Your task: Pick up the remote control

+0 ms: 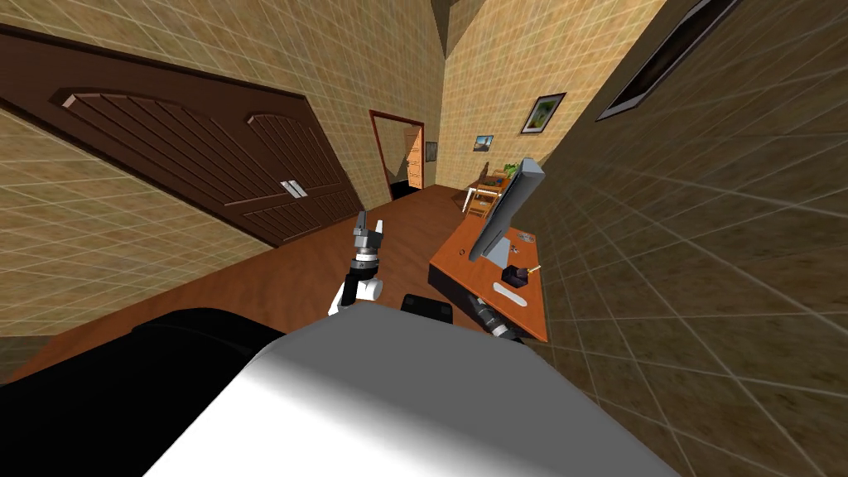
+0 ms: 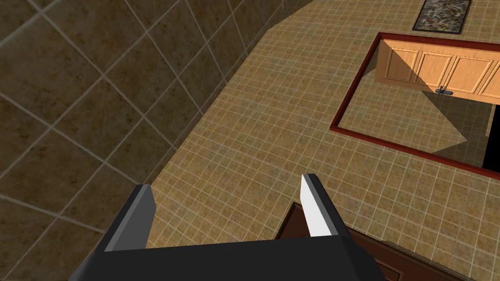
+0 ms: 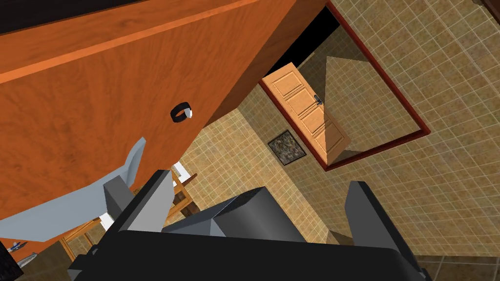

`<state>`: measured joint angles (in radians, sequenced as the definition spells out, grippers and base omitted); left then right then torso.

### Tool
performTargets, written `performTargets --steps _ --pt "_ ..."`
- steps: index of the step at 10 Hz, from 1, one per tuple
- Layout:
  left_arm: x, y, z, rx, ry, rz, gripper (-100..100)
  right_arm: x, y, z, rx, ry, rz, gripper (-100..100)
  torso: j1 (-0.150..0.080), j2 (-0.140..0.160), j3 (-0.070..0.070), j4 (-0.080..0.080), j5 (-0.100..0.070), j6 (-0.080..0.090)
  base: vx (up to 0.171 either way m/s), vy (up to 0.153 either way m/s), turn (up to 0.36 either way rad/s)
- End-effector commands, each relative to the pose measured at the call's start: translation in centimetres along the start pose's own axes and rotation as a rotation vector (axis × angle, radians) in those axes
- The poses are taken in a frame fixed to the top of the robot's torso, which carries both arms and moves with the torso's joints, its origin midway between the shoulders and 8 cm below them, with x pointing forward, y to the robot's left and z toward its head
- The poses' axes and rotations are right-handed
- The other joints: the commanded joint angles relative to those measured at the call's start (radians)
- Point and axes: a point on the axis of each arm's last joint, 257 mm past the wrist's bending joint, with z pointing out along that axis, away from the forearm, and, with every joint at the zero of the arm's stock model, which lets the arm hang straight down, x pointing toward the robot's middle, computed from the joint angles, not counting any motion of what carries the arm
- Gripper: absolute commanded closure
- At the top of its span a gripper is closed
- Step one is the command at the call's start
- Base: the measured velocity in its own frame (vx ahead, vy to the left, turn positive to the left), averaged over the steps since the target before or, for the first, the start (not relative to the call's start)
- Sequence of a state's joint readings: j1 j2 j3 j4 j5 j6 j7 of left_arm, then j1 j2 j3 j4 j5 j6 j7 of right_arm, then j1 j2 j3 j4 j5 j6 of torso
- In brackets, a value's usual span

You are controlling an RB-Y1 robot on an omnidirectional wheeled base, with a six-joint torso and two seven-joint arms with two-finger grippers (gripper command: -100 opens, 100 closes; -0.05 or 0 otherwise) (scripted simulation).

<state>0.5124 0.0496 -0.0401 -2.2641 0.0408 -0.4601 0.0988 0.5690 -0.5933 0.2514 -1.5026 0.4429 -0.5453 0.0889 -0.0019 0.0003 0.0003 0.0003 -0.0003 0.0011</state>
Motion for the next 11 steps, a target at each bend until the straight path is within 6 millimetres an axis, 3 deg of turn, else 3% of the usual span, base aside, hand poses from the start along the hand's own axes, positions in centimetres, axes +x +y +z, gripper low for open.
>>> performTargets --steps 1,7,10,11 --pt "0.0 0.0 0.0 0.0 0.0 0.0 0 2.3 -1.5 -0.8 0.022 0.073 -0.039 -100 0.0 0.0 0.0 0.0 0.0 0.0 -0.013 -0.007 0.25" --pt "0.0 0.0 0.0 0.0 0.0 0.0 0 9.1 -9.2 -6.5 0.157 0.32 -0.138 -100 -0.001 0.0 0.0 0.0 0.0 0.0 -0.01 -0.019 0.221" --pt "0.0 0.0 0.0 0.0 0.0 0.0 0 11.2 -12.5 -9.7 0.221 0.41 -0.167 -100 -0.002 0.0 0.0 0.0 0.0 -0.001 -0.011 -0.025 0.215" --pt "0.0 0.0 0.0 0.0 0.0 0.0 0 11.2 -12.5 -9.7 0.221 0.411 -0.167 -100 -0.002 0.0 0.0 0.0 0.0 0.0 -0.006 -0.013 -0.036"
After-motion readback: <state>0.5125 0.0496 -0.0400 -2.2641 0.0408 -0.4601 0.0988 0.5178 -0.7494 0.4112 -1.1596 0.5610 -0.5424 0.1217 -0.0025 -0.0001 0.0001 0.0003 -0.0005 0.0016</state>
